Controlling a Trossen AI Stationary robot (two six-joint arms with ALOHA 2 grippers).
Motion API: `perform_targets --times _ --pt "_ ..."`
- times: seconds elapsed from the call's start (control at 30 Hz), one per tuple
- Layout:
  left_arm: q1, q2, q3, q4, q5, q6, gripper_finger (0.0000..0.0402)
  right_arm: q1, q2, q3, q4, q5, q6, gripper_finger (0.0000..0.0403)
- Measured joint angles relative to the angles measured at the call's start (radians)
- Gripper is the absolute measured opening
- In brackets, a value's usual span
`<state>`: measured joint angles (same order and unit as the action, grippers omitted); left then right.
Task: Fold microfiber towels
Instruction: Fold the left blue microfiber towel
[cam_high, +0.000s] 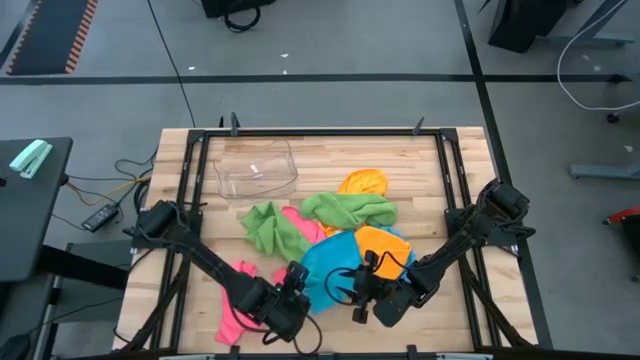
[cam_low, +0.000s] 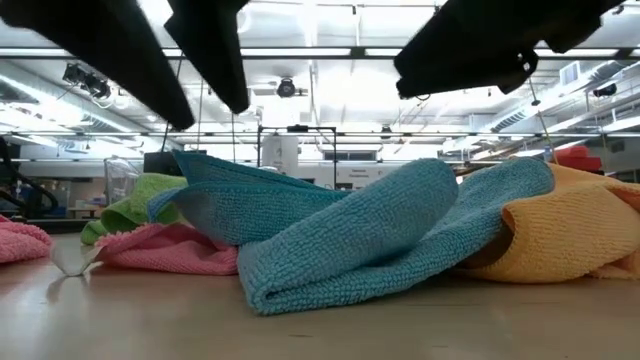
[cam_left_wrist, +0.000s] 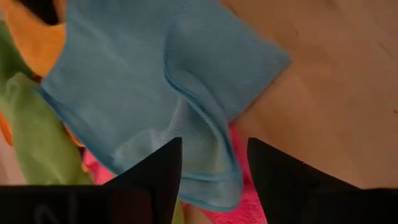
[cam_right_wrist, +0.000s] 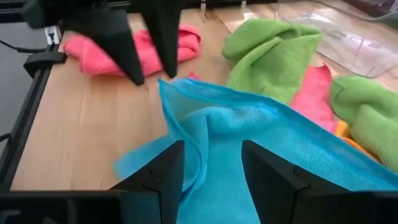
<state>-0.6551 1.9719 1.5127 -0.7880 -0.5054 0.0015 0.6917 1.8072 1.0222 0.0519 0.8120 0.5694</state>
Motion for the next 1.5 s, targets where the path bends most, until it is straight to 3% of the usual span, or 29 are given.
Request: perform_targets --times 0.63,1.03,1.2,1.5 --pt "-0.003 0.092 -0.001 -0.099 -0.079 -0.016 0.0157 0.002 0.0 0.0 0.033 -0.027 0.0 0.0168" --pt "-0.003 0.092 -0.001 -0.123 -0.078 0.023 0.007 0.005 0.0 0.0 0.033 -0.028 0.008 0.0168" --pt "-0.003 0.083 -0.001 -0.128 -0.072 0.108 0.0011 0.005 0.0 0.0 0.032 -0.028 0.006 0.0168" --pt "0.019 0.028 -0.001 -0.138 -0.063 0.448 0.0016 0.005 0.0 0.0 0.043 -0.03 0.01 0.0168"
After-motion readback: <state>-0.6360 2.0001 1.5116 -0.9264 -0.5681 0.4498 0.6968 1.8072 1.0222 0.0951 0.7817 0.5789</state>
